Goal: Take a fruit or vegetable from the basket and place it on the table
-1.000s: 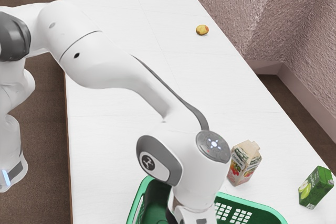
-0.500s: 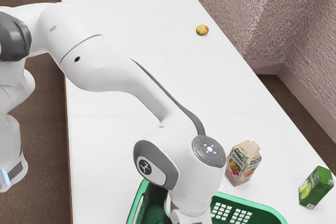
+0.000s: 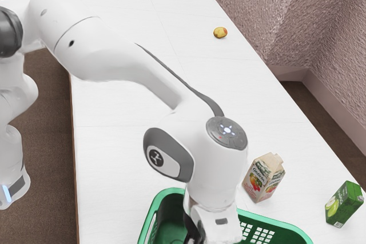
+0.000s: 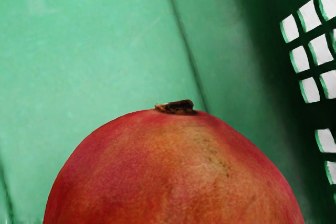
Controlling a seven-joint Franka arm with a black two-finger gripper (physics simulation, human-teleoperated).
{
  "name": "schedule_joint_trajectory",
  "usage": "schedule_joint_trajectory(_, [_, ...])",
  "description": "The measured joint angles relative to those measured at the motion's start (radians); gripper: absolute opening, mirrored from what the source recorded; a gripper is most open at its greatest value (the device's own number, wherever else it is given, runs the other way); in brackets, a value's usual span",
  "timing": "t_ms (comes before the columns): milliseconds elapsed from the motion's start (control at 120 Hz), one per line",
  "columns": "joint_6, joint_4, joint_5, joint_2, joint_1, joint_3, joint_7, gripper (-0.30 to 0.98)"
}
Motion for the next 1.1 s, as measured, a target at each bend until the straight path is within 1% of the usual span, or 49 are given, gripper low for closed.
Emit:
schedule_joint_trajectory(83, [-0.049, 0.11, 0.004, -0.017, 0.001, 0.005, -0.001, 0.29])
schedule_joint_trajectory(150, [-0.09, 0.195, 0.008, -0.019, -0.002, 0.045, -0.002, 0.29])
schedule_joint_trajectory(325, [-0.212, 0.344, 0.012, -0.017, 0.039, 0.234, -0.003, 0.28])
schedule_joint_trajectory(492, [-0.324, 0.428, 0.009, -0.022, 0.045, 0.443, -0.003, 0.28])
schedule_joint_trajectory(558, [-0.359, 0.444, 0.007, -0.016, 0.074, 0.504, -0.002, 0.25])
schedule_joint_trajectory(642, [-0.395, 0.45, 0.006, -0.014, 0.164, 0.526, -0.002, 0.23])
schedule_joint_trajectory(775, [-0.437, 0.49, 0.006, -0.013, 0.289, 0.531, -0.002, 0.23])
schedule_joint_trajectory(917, [-0.459, 0.497, 0.004, -0.001, 0.323, 0.53, -0.004, 0.24])
schedule_joint_trajectory(1017, [-0.466, 0.492, 0.003, -0.001, 0.324, 0.53, -0.005, 0.44])
schedule_joint_trajectory(1100, [-0.47, 0.492, 0.013, -0.007, 0.323, 0.529, -0.005, 0.55])
